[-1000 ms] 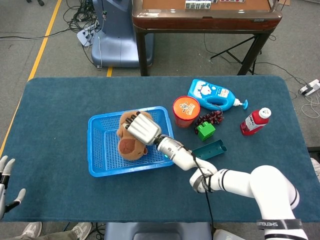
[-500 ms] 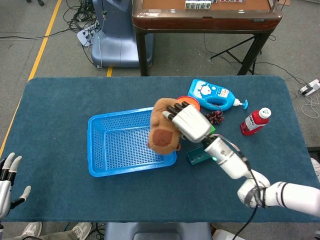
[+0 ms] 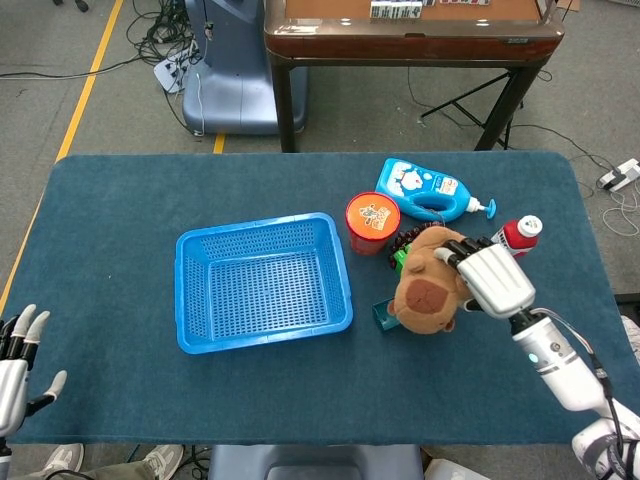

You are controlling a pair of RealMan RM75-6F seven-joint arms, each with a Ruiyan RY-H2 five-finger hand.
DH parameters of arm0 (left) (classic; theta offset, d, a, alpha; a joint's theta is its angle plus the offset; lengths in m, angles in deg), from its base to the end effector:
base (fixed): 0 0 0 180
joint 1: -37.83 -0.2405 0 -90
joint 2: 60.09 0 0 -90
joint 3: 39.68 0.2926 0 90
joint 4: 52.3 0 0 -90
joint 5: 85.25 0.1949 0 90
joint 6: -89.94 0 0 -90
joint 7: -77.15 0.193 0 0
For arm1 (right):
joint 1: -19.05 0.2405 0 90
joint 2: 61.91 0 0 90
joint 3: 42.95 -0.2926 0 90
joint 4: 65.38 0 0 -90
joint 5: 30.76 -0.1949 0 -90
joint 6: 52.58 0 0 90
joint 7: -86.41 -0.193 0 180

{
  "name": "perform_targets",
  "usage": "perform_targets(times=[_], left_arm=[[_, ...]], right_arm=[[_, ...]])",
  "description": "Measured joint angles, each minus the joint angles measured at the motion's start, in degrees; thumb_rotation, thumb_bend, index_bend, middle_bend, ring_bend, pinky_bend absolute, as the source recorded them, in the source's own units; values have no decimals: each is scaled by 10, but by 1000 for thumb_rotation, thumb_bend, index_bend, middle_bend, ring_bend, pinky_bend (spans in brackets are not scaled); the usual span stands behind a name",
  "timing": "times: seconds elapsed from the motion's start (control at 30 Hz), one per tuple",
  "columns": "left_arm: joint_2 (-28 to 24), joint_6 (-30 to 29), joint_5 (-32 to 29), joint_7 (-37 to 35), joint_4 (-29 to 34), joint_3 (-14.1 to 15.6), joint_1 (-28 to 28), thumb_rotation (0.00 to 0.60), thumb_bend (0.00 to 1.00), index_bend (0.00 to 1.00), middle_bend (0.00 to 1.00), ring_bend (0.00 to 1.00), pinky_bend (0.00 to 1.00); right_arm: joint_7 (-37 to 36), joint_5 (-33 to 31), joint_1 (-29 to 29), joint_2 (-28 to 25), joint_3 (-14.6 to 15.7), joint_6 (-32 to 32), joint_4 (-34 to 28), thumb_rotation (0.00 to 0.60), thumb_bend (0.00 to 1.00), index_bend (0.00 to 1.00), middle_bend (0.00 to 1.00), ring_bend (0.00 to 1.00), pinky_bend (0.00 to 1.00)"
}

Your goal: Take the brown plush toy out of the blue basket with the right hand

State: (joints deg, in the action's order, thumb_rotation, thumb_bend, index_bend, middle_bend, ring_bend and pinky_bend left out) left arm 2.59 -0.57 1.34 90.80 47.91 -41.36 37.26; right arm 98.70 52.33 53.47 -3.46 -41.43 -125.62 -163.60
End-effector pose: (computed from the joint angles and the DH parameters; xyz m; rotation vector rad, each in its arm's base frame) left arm -0.3271 0.1950 0.1986 -1.3448 -0.8120 -0.7823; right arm -0.2069 -0.3557 0.1677 1.8349 -0.5466 0.8992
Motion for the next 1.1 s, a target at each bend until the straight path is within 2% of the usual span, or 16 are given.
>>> perform_targets(times=[0.17,0.3,0.47,0.6,0.77,0.83,0.9,0.97,1.0,1.1], left_arm=[[-1,-2,0,1,2,0,-1,600,318,0,0,0,0],[1,2,5,5,3,2,2,600,318,0,0,0,0],[2,0,9,9,7,3,2,600,318,0,0,0,0],[1,-1,9,10,8,4,1,600,318,0,0,0,0],[1,-1,7,11,8,5,-1,600,318,0,0,0,0],[0,-2,7,11,8,5,-1,600,318,0,0,0,0],[0,-3,7,10,8,5,-2,600,318,0,0,0,0],[-1,-5,6,10,7,5,-3,600,318,0,0,0,0],[-1,-5,5,10,7,5,-3,600,318,0,0,0,0],[-2,-4,3,10,7,4,-3,600,318,0,0,0,0]], right_arm=[[-38,5,-44,-9,15,-15,24,600,233,679,564,470,471],[-59,-1,-58,-3,19,-4,53,600,233,679,547,470,471],[-81,-10,-62,25,10,19,102,600,233,671,522,471,471],[-96,-17,-56,50,-10,40,133,600,220,612,480,449,471],[-91,-35,-39,73,-30,80,152,600,203,455,383,357,465],[-83,-48,-31,81,-38,98,159,600,195,330,322,296,430],[-72,-63,-25,86,-44,113,163,600,168,150,232,208,365],[-57,-85,-20,91,-52,130,167,600,136,28,147,132,309],[-51,-94,-18,93,-55,137,168,600,122,1,100,90,276],[-46,-115,-11,97,-68,158,169,600,103,0,17,22,218]])
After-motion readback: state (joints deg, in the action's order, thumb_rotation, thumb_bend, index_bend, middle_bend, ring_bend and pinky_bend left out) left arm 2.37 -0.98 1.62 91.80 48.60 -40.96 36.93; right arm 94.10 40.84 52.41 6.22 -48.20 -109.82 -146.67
